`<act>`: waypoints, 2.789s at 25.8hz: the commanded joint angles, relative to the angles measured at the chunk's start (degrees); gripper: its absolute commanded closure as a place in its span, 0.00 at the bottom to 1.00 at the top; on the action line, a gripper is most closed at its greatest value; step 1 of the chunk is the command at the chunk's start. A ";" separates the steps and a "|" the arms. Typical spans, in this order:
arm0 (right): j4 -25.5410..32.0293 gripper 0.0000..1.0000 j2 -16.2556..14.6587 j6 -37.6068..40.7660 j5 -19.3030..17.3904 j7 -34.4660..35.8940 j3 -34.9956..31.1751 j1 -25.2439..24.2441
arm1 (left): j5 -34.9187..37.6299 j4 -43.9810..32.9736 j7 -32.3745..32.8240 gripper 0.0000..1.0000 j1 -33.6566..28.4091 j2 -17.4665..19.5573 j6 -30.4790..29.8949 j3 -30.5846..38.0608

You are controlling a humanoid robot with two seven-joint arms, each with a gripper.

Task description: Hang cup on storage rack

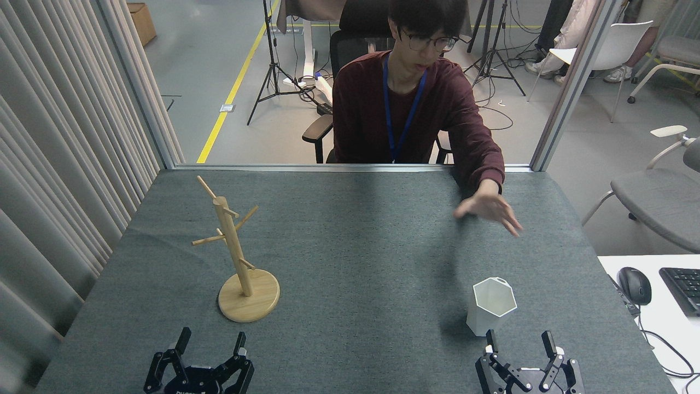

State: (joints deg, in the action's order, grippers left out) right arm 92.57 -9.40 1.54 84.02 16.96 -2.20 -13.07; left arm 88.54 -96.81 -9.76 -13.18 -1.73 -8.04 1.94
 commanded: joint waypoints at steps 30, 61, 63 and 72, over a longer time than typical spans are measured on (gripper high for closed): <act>-22.17 0.01 -0.97 -0.74 0.53 -0.26 0.53 15.17 | -0.13 0.92 0.01 0.01 0.00 0.06 0.04 0.78; -32.71 0.01 -0.53 -1.18 0.53 0.27 2.29 22.47 | -0.21 0.92 -0.61 0.01 -0.18 0.24 -0.31 0.87; -33.86 0.01 -0.62 -1.18 0.53 0.27 2.11 23.26 | -0.21 1.01 -0.69 0.01 -0.18 0.24 -0.31 0.87; -35.26 0.38 -0.62 -1.36 0.61 0.36 2.29 24.40 | -0.39 0.83 -0.69 0.01 0.00 0.06 -0.49 0.61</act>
State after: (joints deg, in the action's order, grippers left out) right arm 57.44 -9.98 0.14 84.60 17.32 0.08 11.42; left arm 88.16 -95.89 -10.46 -13.22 -1.62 -8.36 2.65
